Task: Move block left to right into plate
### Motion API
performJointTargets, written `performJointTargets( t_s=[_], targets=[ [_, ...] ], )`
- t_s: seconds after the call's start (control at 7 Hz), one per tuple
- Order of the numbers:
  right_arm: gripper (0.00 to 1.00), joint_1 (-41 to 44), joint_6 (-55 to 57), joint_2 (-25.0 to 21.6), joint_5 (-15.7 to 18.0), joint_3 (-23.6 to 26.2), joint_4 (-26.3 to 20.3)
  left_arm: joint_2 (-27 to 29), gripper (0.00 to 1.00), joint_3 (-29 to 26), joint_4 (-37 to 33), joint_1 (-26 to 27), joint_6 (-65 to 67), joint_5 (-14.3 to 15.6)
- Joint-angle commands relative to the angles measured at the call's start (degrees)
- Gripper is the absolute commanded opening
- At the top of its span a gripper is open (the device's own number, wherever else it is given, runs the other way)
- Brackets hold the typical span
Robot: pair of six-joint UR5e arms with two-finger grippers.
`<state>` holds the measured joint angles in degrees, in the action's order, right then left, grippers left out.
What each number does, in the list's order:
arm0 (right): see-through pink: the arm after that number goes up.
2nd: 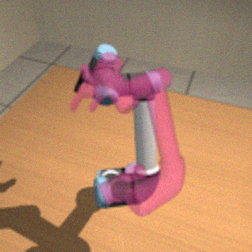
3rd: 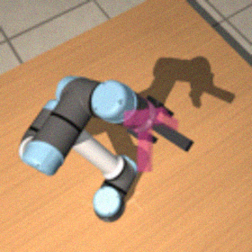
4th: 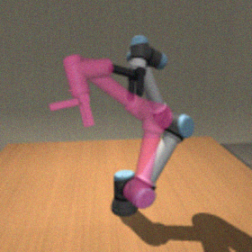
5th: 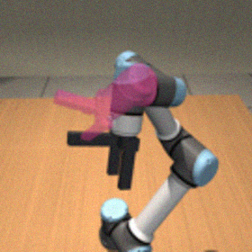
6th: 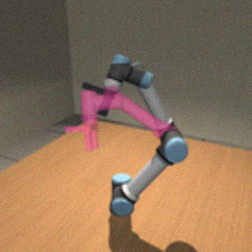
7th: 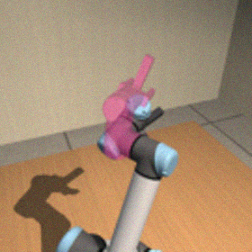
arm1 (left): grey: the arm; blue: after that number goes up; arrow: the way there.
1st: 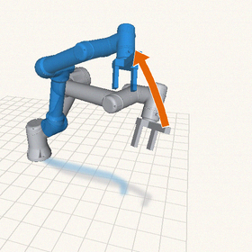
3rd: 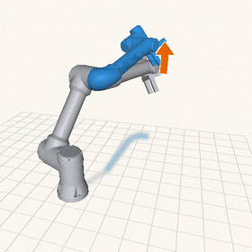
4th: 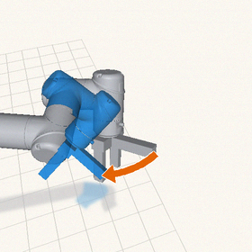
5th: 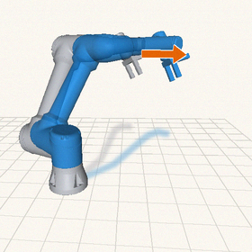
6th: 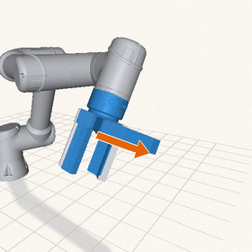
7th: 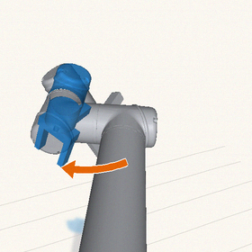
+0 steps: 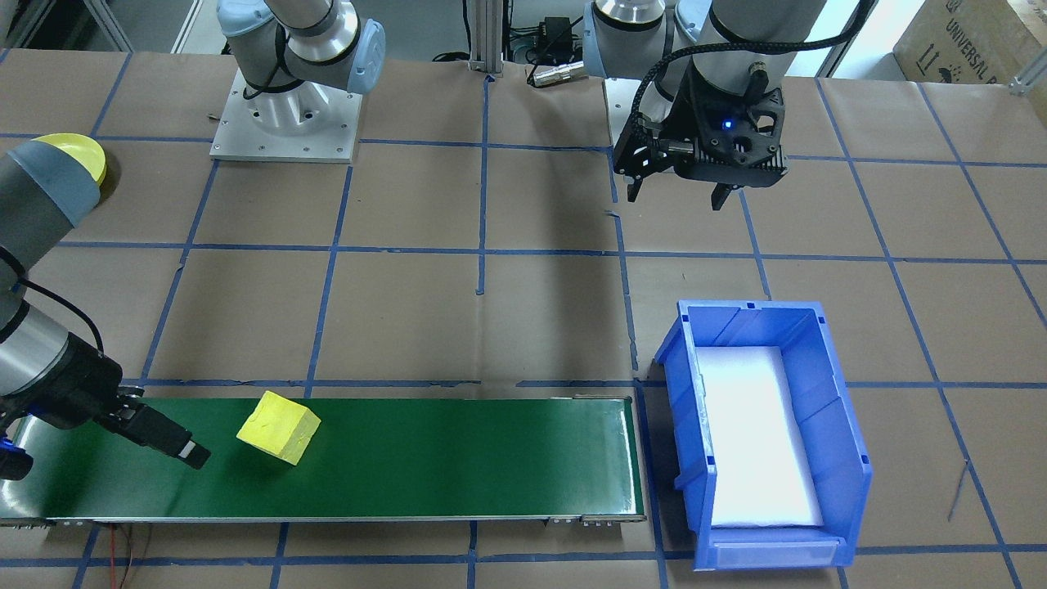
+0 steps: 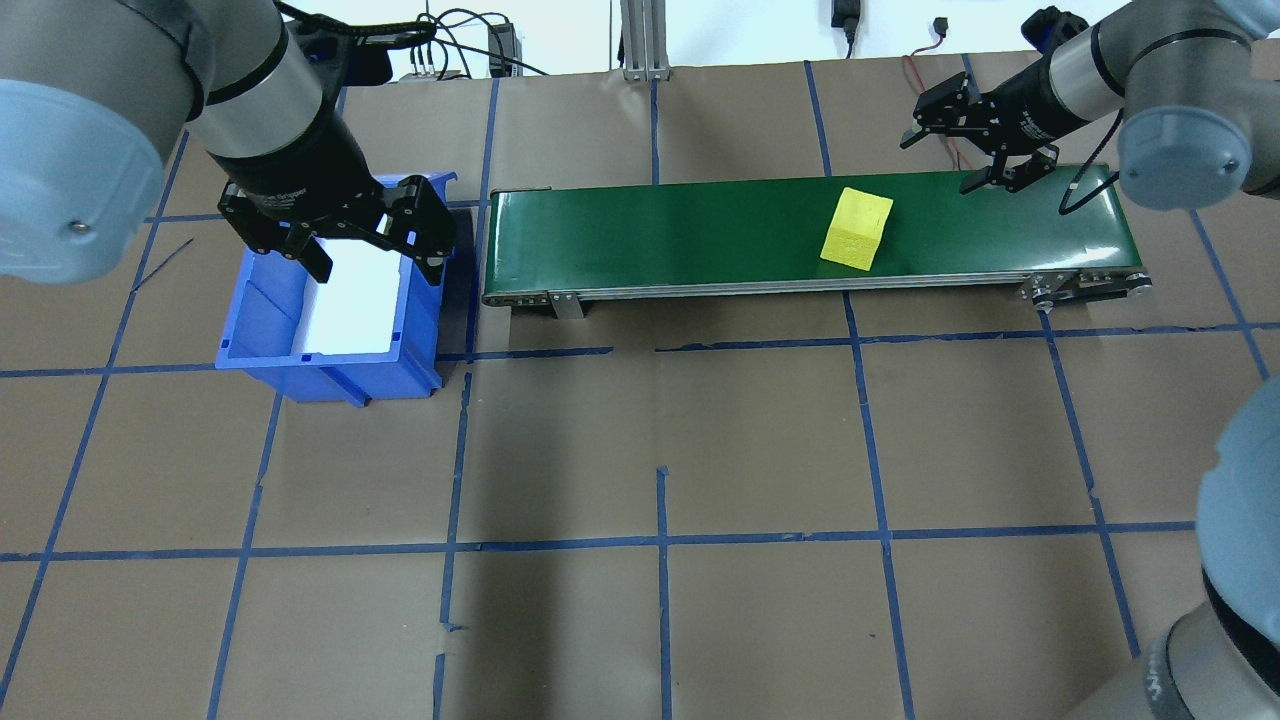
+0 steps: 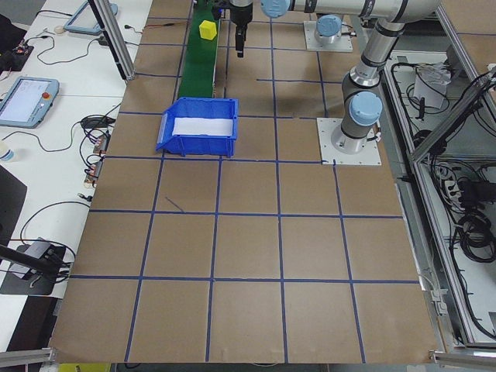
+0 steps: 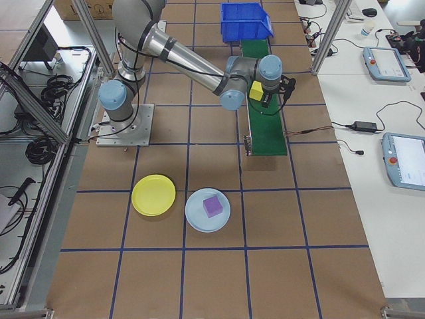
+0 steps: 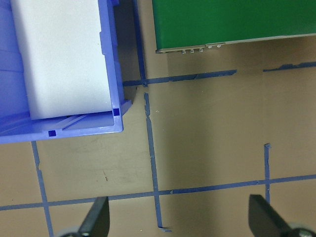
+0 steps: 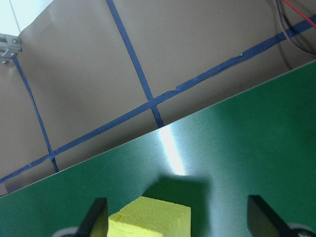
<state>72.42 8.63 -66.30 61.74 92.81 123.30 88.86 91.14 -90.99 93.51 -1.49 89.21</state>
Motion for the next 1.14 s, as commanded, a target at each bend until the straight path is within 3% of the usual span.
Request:
performJointTargets(
  t_s=[0.0, 1.0],
  targets=[
    [1.0, 0.0, -0.3, 0.1, 0.0, 0.0, 0.0, 0.0, 1.0, 0.0, -0.2, 0.0, 0.0, 0.0],
    [1.0, -0.1, 0.0, 0.2, 0.7, 1.1, 0.0, -0.1, 1.0, 1.1, -0.5, 1.5, 0.2, -0.1]
  ],
)
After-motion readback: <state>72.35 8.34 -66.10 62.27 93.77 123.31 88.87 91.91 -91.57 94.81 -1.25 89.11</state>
